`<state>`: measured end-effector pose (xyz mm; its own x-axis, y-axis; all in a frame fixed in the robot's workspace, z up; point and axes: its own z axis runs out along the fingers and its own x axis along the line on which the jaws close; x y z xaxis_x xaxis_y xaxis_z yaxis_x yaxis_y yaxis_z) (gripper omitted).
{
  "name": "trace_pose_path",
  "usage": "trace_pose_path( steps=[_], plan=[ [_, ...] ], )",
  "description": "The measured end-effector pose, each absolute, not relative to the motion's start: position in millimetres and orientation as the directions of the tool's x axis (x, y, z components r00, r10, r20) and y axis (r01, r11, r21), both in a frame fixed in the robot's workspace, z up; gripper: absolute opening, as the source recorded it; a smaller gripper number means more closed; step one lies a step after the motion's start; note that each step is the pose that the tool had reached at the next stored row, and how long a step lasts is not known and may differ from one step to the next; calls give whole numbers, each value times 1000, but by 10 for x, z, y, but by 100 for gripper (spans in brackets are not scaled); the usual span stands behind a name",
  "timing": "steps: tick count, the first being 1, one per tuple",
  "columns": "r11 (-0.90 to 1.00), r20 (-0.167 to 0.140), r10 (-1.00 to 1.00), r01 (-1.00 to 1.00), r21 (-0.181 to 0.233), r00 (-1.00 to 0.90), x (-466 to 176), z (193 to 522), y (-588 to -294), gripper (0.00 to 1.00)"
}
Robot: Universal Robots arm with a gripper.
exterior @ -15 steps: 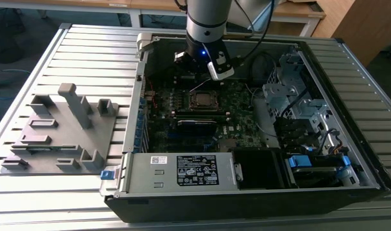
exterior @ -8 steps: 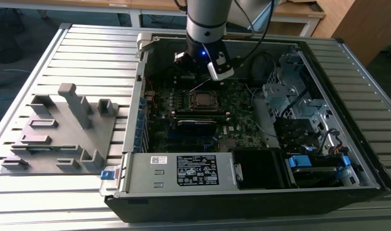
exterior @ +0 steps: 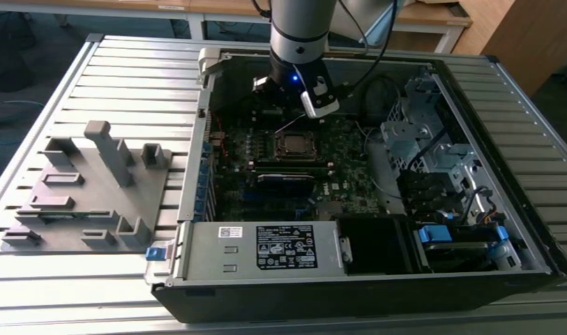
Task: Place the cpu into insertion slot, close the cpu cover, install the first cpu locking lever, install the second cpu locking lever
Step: 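Install the first cpu locking lever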
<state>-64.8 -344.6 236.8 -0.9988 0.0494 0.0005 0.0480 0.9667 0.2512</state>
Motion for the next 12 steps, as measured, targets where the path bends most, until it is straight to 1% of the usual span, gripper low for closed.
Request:
trace_pose_path(
  steps=[12],
  plan=[
    [967, 0, 49, 48, 251, -999, -648, 2367, -3446, 10]
  ],
)
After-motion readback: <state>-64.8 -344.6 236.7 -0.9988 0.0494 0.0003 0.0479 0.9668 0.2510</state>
